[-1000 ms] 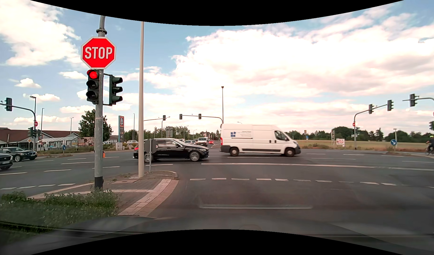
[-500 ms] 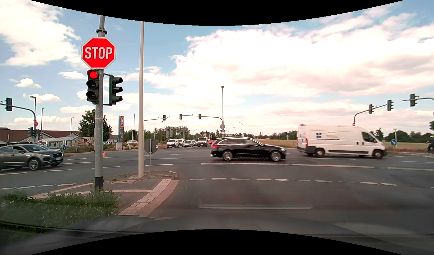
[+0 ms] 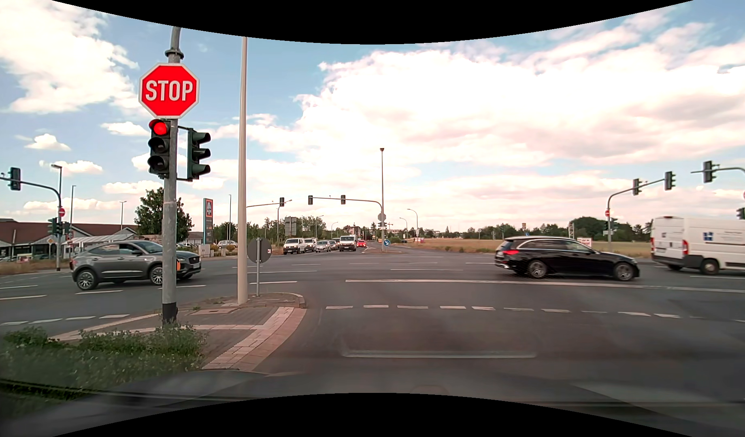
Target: Follow the waypoints while adhering to traffic rules and regulations
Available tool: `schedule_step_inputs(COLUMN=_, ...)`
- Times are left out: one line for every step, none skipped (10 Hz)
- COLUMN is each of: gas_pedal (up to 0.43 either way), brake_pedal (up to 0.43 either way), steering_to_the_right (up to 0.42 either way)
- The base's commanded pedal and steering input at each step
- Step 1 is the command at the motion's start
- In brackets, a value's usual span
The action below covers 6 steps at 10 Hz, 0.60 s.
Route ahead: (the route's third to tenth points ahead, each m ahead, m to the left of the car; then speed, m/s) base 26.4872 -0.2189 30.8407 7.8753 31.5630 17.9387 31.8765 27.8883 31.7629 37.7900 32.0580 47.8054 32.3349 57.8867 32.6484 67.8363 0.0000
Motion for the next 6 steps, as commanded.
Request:
schedule_step_inputs(gas_pedal=0.000, brake_pedal=0.317, steering_to_the_right=-0.005)
schedule_step_inputs(gas_pedal=0.000, brake_pedal=0.317, steering_to_the_right=-0.005)
schedule_step_inputs(gas_pedal=0.000, brake_pedal=0.317, steering_to_the_right=-0.005)
schedule_step_inputs(gas_pedal=0.000, brake_pedal=0.317, steering_to_the_right=-0.004)
schedule_step_inputs(gas_pedal=0.000, brake_pedal=0.317, steering_to_the_right=-0.005)
schedule_step_inputs(gas_pedal=0.000, brake_pedal=0.317, steering_to_the_right=-0.005)
